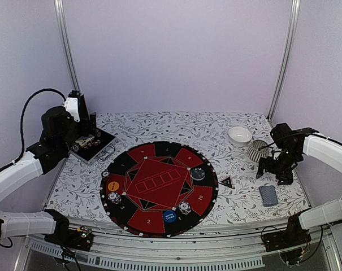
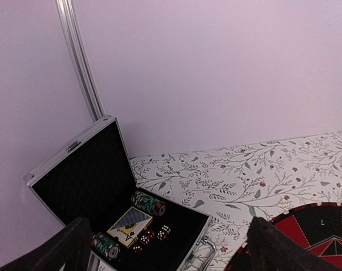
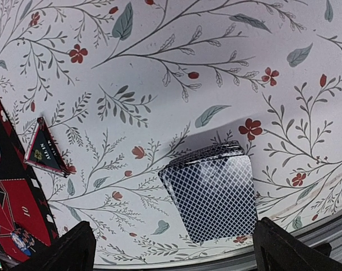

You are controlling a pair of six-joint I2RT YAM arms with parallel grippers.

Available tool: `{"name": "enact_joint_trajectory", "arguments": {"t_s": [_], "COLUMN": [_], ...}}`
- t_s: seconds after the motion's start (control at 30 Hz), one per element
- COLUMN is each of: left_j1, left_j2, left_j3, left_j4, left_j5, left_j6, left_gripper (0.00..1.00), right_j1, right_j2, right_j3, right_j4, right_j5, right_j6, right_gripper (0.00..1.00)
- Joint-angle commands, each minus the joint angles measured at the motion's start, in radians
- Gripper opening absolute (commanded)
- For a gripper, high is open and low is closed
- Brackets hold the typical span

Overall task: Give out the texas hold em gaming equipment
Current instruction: Adjust the face-down deck piles at the corner of the board.

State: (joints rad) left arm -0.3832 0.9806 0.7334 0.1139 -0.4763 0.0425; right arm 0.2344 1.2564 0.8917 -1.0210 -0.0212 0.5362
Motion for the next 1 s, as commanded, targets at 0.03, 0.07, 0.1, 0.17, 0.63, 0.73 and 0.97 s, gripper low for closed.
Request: {"name": "enact_joint_trajectory", "arguments": {"t_s": [0.03,0.07,0.1,0.17,0.63,0.73,0.97], "left_j1": [0.005,0.006,0.006,0.006,0.006,0.006,0.006], "left_j2": [-0.015,-0.015,-0.015,-0.014,-0.009,-0.012,-0.013], "left_j3": [0.007,0.006,0.006,0.005,0.005,0.005,0.005], "left_j4": [-0.003,-0.003,-0.003,-0.003,-0.003,-0.005,-0.005], "left_j5": [0.023,0.023,0.023,0.024,0.031,0.033,0.036], "left_j6": [-0.012,-0.012,-0.012,-0.010,-0.006,-0.007,-0.008], "left_gripper": [0.98,0.98,0.98,0.98,0.98,0.98,0.98], "right_j1": [-0.021,-0.035,-0.052,-0.086,-0.184,-0.202,-0.203], "right_j2": [-0.045,-0.052,-0.058,-0.063,-0.092,-0.084,-0.089], "right_j3": [-0.062,-0.075,-0.087,-0.106,-0.140,-0.142,-0.118], "right_j4": [0.010,0.018,0.026,0.043,0.067,0.060,0.040], "right_j5": [0.057,0.054,0.051,0.038,-0.002,-0.004,0.011], "right_j6": [0.114,0.126,0.132,0.134,0.157,0.139,0.098], "right_gripper": [0.99,0.99,0.99,0.99,0.99,0.99,0.99]}}
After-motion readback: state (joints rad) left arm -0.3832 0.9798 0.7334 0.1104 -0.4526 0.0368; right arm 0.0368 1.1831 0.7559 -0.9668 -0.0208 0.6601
